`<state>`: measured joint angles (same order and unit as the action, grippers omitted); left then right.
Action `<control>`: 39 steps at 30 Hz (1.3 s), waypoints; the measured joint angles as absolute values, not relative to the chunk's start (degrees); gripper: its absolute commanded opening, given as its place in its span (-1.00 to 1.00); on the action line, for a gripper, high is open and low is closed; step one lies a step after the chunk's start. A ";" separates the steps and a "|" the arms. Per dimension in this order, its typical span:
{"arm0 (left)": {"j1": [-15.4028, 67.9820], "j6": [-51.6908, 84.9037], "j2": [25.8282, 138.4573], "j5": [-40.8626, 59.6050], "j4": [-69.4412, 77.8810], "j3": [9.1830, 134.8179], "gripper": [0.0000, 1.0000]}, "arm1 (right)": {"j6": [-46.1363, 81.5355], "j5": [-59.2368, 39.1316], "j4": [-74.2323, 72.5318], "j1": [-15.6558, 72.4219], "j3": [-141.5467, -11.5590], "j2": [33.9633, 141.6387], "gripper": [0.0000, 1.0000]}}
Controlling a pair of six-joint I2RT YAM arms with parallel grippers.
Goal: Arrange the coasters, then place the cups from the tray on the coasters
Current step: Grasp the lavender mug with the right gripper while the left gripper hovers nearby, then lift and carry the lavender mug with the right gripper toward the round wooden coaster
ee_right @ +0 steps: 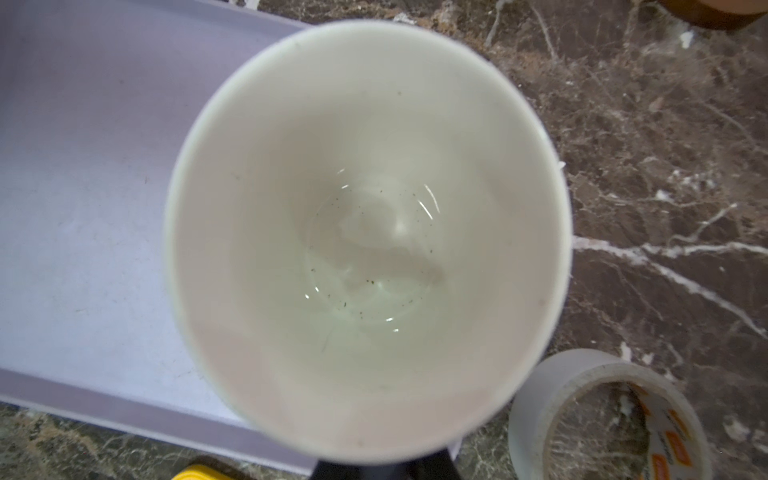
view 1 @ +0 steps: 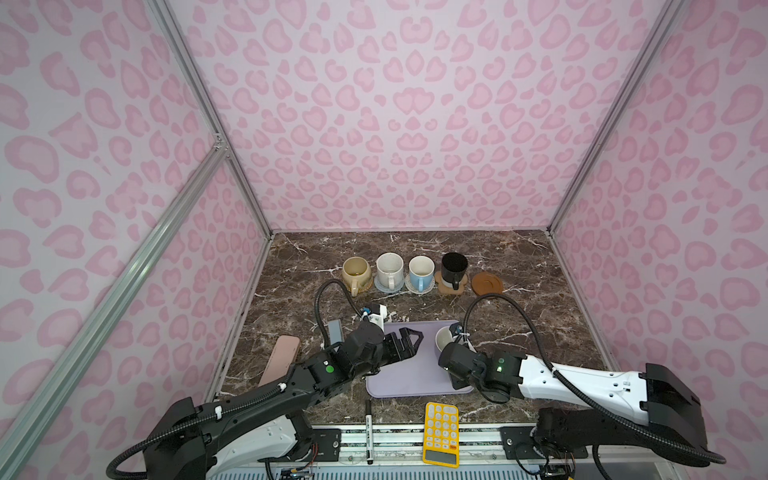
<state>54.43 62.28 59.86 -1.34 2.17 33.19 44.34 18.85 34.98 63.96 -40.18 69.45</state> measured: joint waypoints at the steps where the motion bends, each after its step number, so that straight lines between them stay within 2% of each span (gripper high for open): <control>1: 54.43 62.28 60.31 -1.37 2.37 33.50 0.95 | 44.03 18.87 35.22 63.68 -40.18 68.88 -1.00; 18: 54.43 59.61 65.93 -1.96 1.15 43.44 0.95 | 38.33 19.31 36.97 57.25 -40.53 61.98 -1.00; 30: 52.77 53.65 72.38 -0.16 -3.16 58.17 0.95 | 29.82 14.98 38.33 40.27 -48.69 61.12 -1.00; 39: 50.35 49.56 81.41 3.44 -5.26 69.32 0.95 | 25.08 9.19 38.65 26.83 -52.53 65.39 -1.00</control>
<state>50.35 49.56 81.41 3.44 -5.26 69.32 25.08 9.19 38.65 26.83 -52.53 65.39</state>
